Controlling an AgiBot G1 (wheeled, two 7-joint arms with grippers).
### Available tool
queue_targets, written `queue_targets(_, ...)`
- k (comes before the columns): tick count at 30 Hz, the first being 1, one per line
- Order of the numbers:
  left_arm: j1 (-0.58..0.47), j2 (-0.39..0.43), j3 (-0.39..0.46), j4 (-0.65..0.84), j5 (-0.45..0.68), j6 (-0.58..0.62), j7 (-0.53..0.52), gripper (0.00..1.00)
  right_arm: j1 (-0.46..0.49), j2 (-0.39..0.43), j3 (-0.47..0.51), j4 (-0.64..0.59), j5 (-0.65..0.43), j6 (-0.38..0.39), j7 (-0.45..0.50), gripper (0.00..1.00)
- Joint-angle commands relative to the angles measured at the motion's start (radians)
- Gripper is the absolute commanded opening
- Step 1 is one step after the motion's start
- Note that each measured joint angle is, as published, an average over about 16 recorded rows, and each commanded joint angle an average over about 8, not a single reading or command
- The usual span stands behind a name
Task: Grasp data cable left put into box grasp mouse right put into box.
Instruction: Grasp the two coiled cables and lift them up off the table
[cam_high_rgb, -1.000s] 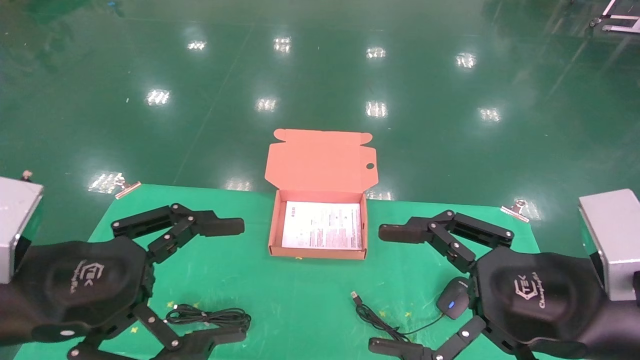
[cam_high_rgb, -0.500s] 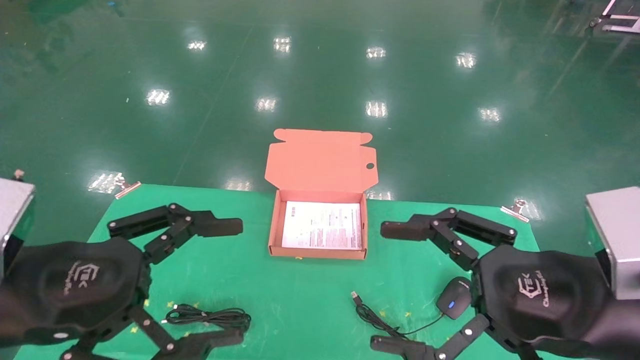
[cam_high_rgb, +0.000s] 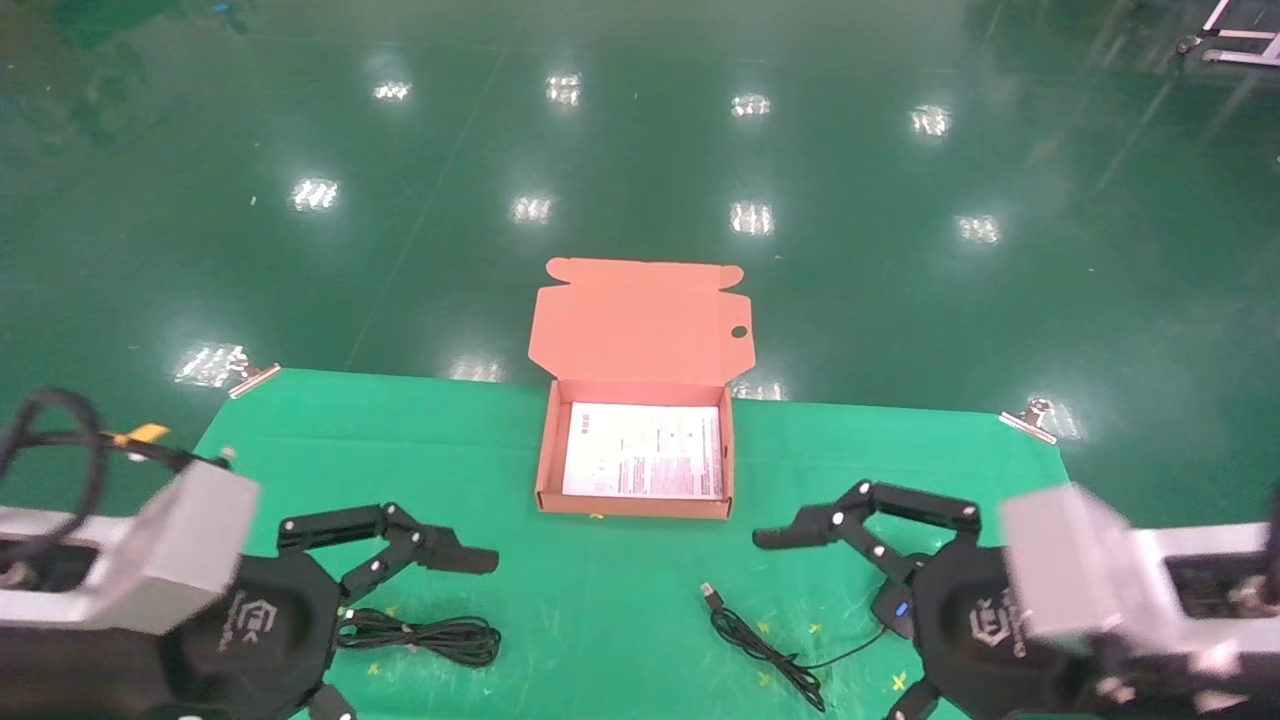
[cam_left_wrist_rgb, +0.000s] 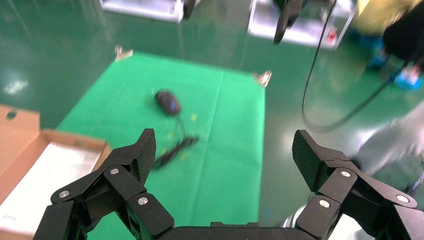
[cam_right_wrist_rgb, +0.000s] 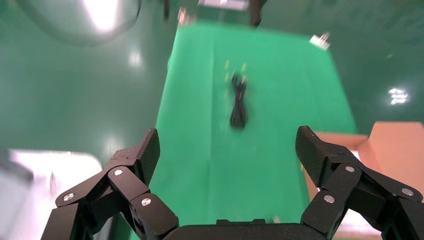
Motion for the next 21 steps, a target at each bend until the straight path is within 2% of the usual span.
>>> queue_targets(1, -0.025, 0.001, 0.020, -0.004, 0.035, 0.007, -0.021, 1.00, 0.029, -0.003, -0.018, 0.003, -0.039, -0.014, 0.006, 1.00)
queue_targets(8, -0.102, 0.019, 0.111, -0.014, 0.148, 0.023, -0.034, 1.00, 0.150, -0.028, -0.149, 0.014, -0.187, -0.044, -0.049, 1.00)
queue_targets(13, -0.169, 0.041, 0.207, -0.015, 0.249, 0.026, -0.025, 1.00, 0.256, -0.050, -0.307, 0.019, -0.299, -0.046, -0.112, 1.00)
queue_targets(21, -0.292, 0.105, 0.394, -0.018, 0.488, 0.015, 0.000, 1.00, 0.398, -0.103, -0.545, 0.023, -0.477, -0.026, -0.169, 1.00)
